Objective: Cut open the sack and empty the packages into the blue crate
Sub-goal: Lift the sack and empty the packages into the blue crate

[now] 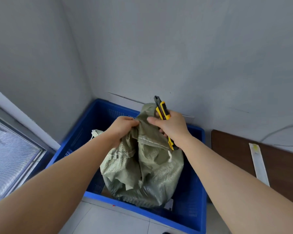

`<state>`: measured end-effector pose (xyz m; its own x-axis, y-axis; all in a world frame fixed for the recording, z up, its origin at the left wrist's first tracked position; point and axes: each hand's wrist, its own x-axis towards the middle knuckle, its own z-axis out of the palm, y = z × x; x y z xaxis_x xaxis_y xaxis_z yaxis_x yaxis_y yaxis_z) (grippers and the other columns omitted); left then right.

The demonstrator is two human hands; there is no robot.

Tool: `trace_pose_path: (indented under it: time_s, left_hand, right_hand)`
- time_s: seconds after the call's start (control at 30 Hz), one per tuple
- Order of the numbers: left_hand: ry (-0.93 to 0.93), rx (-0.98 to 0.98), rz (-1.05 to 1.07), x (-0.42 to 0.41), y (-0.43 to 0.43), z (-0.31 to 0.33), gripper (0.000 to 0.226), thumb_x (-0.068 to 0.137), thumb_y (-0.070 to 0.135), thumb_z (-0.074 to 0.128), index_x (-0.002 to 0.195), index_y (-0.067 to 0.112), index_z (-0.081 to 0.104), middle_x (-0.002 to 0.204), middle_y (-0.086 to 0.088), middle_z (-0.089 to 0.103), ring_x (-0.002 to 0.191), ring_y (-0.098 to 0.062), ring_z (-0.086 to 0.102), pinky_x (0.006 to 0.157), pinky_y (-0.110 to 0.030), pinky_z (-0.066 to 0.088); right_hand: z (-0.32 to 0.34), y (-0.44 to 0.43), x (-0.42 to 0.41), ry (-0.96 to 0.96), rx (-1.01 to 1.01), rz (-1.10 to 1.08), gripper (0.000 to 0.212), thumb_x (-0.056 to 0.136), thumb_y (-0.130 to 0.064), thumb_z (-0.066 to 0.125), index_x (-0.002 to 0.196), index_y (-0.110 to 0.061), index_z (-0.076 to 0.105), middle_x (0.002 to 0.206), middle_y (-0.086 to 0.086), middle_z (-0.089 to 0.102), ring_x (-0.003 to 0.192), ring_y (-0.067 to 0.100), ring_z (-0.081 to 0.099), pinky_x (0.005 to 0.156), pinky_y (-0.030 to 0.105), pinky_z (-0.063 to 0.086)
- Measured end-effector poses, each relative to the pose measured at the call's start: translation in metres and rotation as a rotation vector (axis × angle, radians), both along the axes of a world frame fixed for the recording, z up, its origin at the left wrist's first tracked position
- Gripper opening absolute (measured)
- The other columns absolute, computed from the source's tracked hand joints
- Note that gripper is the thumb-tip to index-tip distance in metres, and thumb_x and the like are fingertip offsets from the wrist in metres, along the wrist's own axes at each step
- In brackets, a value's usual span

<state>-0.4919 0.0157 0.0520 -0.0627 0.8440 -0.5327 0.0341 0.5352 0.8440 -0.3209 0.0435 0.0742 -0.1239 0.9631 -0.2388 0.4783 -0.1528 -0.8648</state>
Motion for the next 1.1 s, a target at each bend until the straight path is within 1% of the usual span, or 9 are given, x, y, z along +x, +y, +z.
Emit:
trace_pose_path:
  time_s: [0.2, 0.3, 0.37, 0.47, 0.63, 0.77, 0.83, 0.97, 1.1]
  left_hand:
    - [-0.017, -0.023, 0.157, -0.019, 0.012, 0.006, 0.021, 0.094, 0.015, 0.055, 0.080, 0.007, 0.069, 0.071, -0.013, 0.070, 0.063, -0.025, 0.067, 0.063, -0.034, 0.054]
    - [-0.025, 0.012, 0.107, -0.021, 0.009, 0.006, 0.019, 0.094, 0.017, 0.056, 0.081, 0.009, 0.067, 0.072, -0.011, 0.071, 0.065, -0.023, 0.068, 0.066, -0.035, 0.056]
    - [0.028, 0.059, 0.028, -0.025, 0.004, 0.005, 0.010, 0.092, 0.020, 0.061, 0.096, 0.011, 0.063, 0.083, -0.012, 0.070, 0.071, -0.023, 0.068, 0.071, -0.039, 0.058]
    - [0.103, 0.072, -0.013, -0.033, -0.004, 0.000, 0.032, 0.085, 0.010, 0.069, 0.112, 0.014, 0.052, 0.102, -0.019, 0.065, 0.084, -0.026, 0.065, 0.088, -0.047, 0.052]
    - [-0.217, 0.108, 0.077, -0.029, -0.010, -0.002, 0.027, 0.090, -0.006, 0.056, 0.112, 0.009, 0.051, 0.100, -0.017, 0.063, 0.076, -0.024, 0.063, 0.065, -0.034, 0.056]
    - [-0.325, 0.159, 0.078, -0.029, -0.012, 0.000, 0.028, 0.090, -0.013, 0.047, 0.103, 0.011, 0.051, 0.097, -0.018, 0.062, 0.076, -0.023, 0.058, 0.067, -0.031, 0.048]
    - [-0.171, 0.190, 0.013, -0.034, -0.015, -0.004, 0.040, 0.083, -0.021, 0.042, 0.102, 0.013, 0.053, 0.108, -0.016, 0.061, 0.082, -0.020, 0.058, 0.074, -0.032, 0.047]
    - [0.860, 0.174, -0.483, -0.050, -0.026, -0.019, 0.066, 0.078, -0.009, 0.039, 0.127, 0.033, 0.053, 0.126, 0.017, 0.055, 0.118, -0.011, 0.048, 0.106, -0.045, 0.032]
    - [1.142, 0.173, -0.612, -0.063, -0.032, -0.037, 0.043, 0.083, 0.021, 0.063, 0.124, 0.028, 0.054, 0.118, 0.008, 0.057, 0.117, -0.019, 0.051, 0.093, -0.036, 0.038]
  right_hand:
    - [-0.009, -0.010, -0.003, -0.181, -0.062, 0.334, 0.061, 0.048, -0.055, 0.087, 0.098, -0.026, 0.067, 0.095, -0.009, 0.070, 0.090, 0.011, 0.065, 0.081, 0.032, 0.052]
    - [-0.014, -0.011, -0.014, -0.354, 0.106, 0.372, 0.020, 0.070, -0.024, 0.076, 0.085, -0.023, 0.063, 0.079, -0.004, 0.063, 0.075, 0.018, 0.060, 0.065, 0.032, 0.047]
    - [-0.012, -0.009, -0.018, -0.231, 0.114, 0.263, 0.008, 0.078, -0.013, 0.068, 0.080, -0.020, 0.064, 0.072, 0.000, 0.062, 0.068, 0.020, 0.058, 0.062, 0.032, 0.046]
    - [-0.002, -0.004, -0.021, 0.041, -0.019, 0.098, 0.026, 0.080, -0.012, 0.066, 0.106, -0.019, 0.067, 0.075, 0.002, 0.060, 0.066, 0.018, 0.055, 0.065, 0.034, 0.048]
    - [0.002, -0.011, -0.033, 0.054, -0.206, 0.243, 0.035, 0.070, -0.009, 0.077, 0.103, -0.017, 0.066, 0.098, 0.014, 0.070, 0.089, 0.026, 0.067, 0.083, 0.036, 0.054]
    - [0.002, -0.013, -0.033, 0.006, -0.215, 0.179, 0.020, 0.077, -0.011, 0.073, 0.092, 0.000, 0.066, 0.084, 0.015, 0.066, 0.072, 0.019, 0.061, 0.061, 0.024, 0.046]
    - [0.003, -0.012, -0.029, 0.010, -0.201, 0.143, 0.019, 0.080, -0.010, 0.070, 0.095, 0.001, 0.066, 0.082, 0.011, 0.060, 0.072, 0.018, 0.056, 0.059, 0.024, 0.040]
    - [-0.001, -0.011, -0.021, 0.013, -0.210, 0.068, 0.022, 0.078, -0.012, 0.071, 0.094, 0.001, 0.065, 0.086, 0.012, 0.063, 0.083, 0.025, 0.060, 0.070, 0.030, 0.043]
    - [-0.003, -0.007, -0.014, 0.042, -0.202, -0.019, 0.037, 0.077, -0.012, 0.072, 0.105, 0.011, 0.062, 0.087, 0.014, 0.064, 0.082, 0.024, 0.060, 0.071, 0.030, 0.043]
